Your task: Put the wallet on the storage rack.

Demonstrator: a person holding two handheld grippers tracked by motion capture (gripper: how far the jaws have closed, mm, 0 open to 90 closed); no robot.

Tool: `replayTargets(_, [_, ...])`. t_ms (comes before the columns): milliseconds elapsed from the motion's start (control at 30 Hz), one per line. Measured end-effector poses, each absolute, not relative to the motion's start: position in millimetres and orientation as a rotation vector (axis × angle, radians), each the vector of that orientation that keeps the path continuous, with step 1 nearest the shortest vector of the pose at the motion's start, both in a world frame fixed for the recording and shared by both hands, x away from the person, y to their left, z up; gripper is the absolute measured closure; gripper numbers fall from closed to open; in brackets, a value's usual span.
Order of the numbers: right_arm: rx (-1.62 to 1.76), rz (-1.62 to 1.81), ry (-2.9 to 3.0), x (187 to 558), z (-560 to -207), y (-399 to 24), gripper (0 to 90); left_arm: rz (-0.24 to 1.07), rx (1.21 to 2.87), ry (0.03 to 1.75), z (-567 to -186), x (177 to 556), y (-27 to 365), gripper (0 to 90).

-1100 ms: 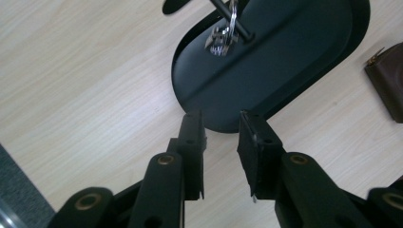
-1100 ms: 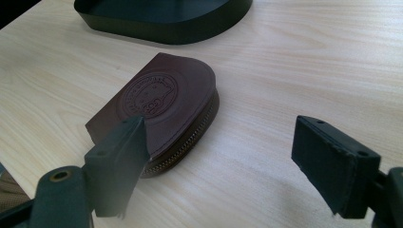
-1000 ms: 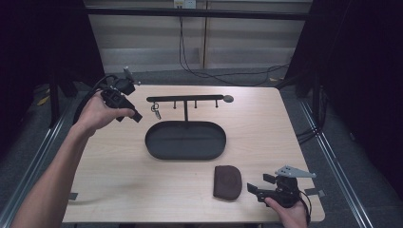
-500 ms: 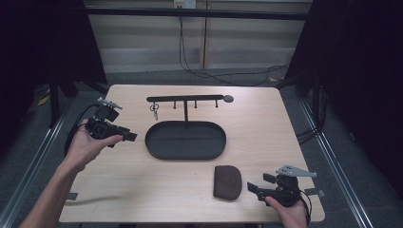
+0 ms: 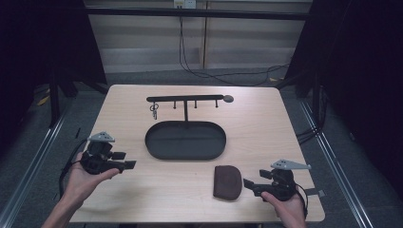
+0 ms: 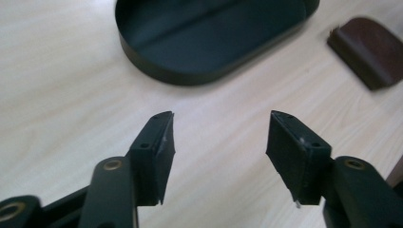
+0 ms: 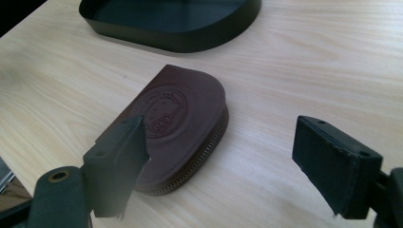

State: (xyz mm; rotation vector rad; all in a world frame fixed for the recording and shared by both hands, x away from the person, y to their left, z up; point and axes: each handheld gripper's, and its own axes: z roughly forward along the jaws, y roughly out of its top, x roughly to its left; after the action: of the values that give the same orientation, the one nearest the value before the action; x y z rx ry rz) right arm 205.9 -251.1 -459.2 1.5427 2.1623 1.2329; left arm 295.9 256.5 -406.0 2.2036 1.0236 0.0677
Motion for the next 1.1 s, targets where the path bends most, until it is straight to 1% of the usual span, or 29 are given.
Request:
replayTargets(33, [1.532, 1.223, 2.174, 207.0, -457.8, -249.5, 18.4, 0.036, 2.209, 1.024, -409.0, 293.5, 257.0, 36.6])
replayTargets(67, [1.532, 1.220, 2.182, 207.5, -456.0, -247.4, 18.9, 0.038, 2.217, 1.020, -411.3, 290.0, 258.0, 33.0])
replayTargets(133, [1.517, 1.202, 2.195, 208.6, -452.9, -243.1, 20.1, 0.067, 2.215, 1.023, -414.9, 282.1, 260.7, 30.6])
replayTargets(200, [1.513, 1.180, 2.211, 209.3, -450.6, -239.2, 20.1, 0.054, 2.212, 1.026, -417.9, 275.9, 263.4, 27.4])
replayTargets(300, [1.514, 1.166, 2.246, 210.7, -446.1, -233.4, 20.2, 0.072, 2.165, 1.029, -420.1, 264.6, 267.5, 25.5])
replayTargets(367, [1.514, 1.159, 2.258, 212.2, -443.2, -230.9, 22.9, 0.078, 2.131, 1.027, -422.4, 256.5, 270.0, 20.6])
replayTargets(400, [1.513, 1.162, 2.264, 213.1, -442.0, -230.2, 23.7, 0.092, 2.110, 1.024, -424.1, 252.6, 271.1, 21.0])
replayTargets(433, [1.514, 1.158, 2.270, 214.1, -441.1, -229.3, 24.1, 0.082, 2.103, 1.016, -426.5, 249.4, 271.7, 20.5])
replayTargets(500, [1.508, 1.140, 2.290, 216.7, -440.5, -227.9, 24.8, 0.061, 2.078, 1.020, -431.8, 244.3, 273.2, 16.8])
replayTargets(667, [1.543, 1.081, 2.336, 225.3, -443.3, -222.7, 25.8, 0.066, 2.053, 1.061, -451.2, 234.7, 273.0, 17.5])
replayTargets(867, [1.546, 0.935, 2.477, 240.0, -443.0, -207.1, 21.3, 0.113, 2.068, 1.041, -463.5, 229.2, 273.6, 17.1])
replayTargets(1100, [1.562, 0.786, 2.587, 261.7, -439.7, -191.0, 17.3, 0.069, 2.126, 0.984, -469.8, 228.1, 263.1, 17.2])
